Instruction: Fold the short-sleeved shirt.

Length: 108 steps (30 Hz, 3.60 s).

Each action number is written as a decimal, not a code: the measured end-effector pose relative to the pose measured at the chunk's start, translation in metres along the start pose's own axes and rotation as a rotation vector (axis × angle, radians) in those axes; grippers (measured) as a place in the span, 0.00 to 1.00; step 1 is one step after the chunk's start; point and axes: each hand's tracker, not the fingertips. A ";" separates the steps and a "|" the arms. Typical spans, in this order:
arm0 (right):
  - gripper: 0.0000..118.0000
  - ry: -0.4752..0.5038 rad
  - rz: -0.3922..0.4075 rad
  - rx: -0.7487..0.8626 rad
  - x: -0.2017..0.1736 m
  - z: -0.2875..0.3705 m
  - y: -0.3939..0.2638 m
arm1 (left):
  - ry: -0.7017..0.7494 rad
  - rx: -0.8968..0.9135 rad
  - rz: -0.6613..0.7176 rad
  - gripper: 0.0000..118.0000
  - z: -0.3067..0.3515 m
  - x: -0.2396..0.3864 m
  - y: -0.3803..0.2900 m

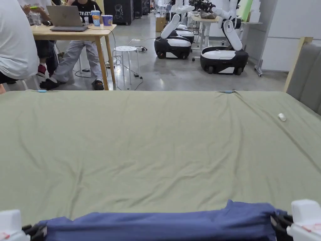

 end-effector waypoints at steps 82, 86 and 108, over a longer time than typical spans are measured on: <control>0.00 0.016 0.022 0.398 -0.142 0.029 0.015 | 0.127 0.059 -0.845 0.07 -0.089 0.210 -0.053; 0.00 0.017 0.001 0.400 -0.131 0.030 0.010 | 0.070 0.062 -0.773 0.86 -0.081 0.207 -0.043; 0.00 0.054 -0.016 0.381 -0.132 0.021 0.006 | -0.403 -0.086 0.089 0.00 -0.080 0.150 -0.028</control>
